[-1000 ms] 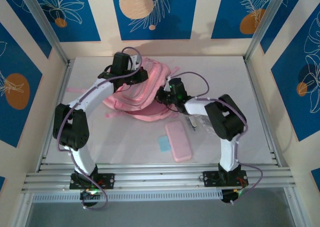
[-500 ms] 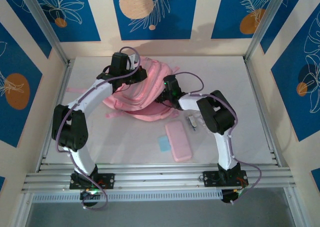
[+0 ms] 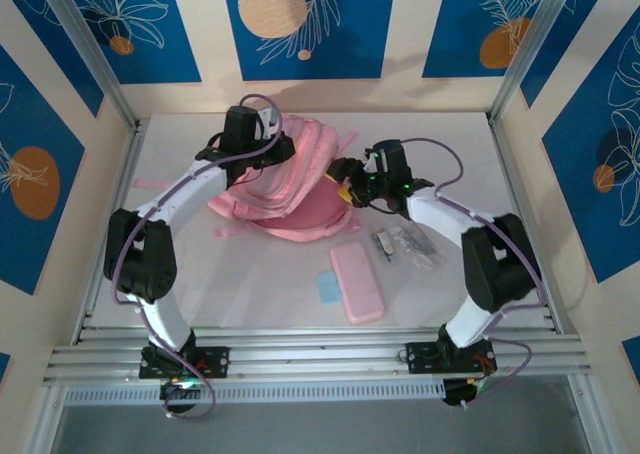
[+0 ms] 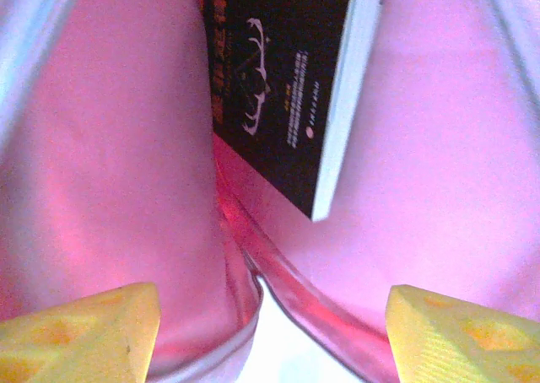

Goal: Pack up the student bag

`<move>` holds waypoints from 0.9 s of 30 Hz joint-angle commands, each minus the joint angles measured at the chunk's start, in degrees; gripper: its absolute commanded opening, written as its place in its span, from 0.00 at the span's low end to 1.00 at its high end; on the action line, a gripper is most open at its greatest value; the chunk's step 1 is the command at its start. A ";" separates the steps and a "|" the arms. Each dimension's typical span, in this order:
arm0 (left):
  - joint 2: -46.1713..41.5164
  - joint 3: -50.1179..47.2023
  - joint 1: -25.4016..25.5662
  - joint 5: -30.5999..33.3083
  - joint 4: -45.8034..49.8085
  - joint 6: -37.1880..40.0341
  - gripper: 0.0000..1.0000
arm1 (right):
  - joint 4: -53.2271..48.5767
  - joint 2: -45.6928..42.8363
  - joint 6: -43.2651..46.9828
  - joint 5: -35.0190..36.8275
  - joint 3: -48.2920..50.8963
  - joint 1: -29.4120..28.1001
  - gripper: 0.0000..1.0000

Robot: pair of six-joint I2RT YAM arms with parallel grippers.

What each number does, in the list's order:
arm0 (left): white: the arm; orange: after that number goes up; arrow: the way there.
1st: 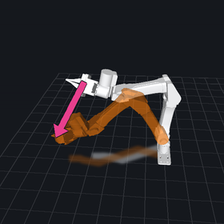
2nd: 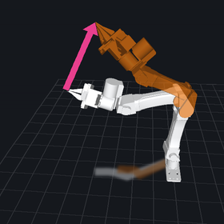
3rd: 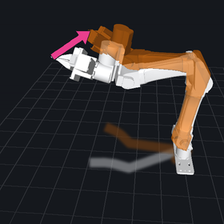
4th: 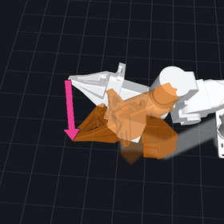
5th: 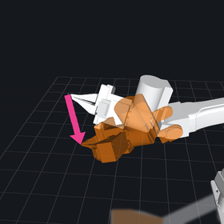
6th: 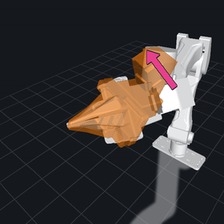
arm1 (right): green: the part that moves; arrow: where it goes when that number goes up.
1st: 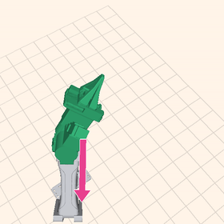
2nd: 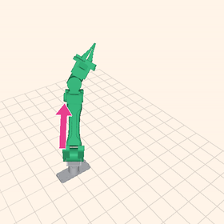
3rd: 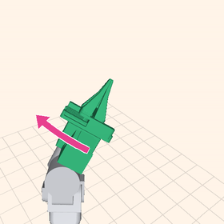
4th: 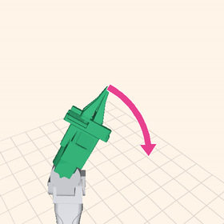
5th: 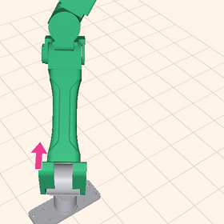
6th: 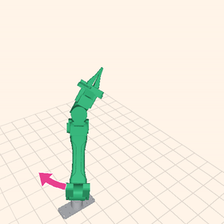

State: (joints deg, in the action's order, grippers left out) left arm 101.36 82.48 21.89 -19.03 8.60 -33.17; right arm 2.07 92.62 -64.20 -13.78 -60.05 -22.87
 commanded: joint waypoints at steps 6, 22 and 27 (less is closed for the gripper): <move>-4.85 -6.41 0.55 3.93 -3.23 -3.19 0.46 | -20.56 -13.27 14.41 6.96 5.01 1.18 0.77; -28.90 -40.73 -5.40 17.57 -1.08 -11.28 0.70 | -16.84 -6.04 19.31 10.08 -0.70 -8.63 0.82; -30.59 -48.06 -8.49 20.63 -5.63 -13.94 0.72 | -16.14 -4.83 19.20 9.49 -1.07 -9.57 0.82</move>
State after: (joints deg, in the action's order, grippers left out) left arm 71.64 37.23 15.16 -1.80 6.11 -44.47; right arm -15.03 87.11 -46.24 -4.45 -59.27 -32.05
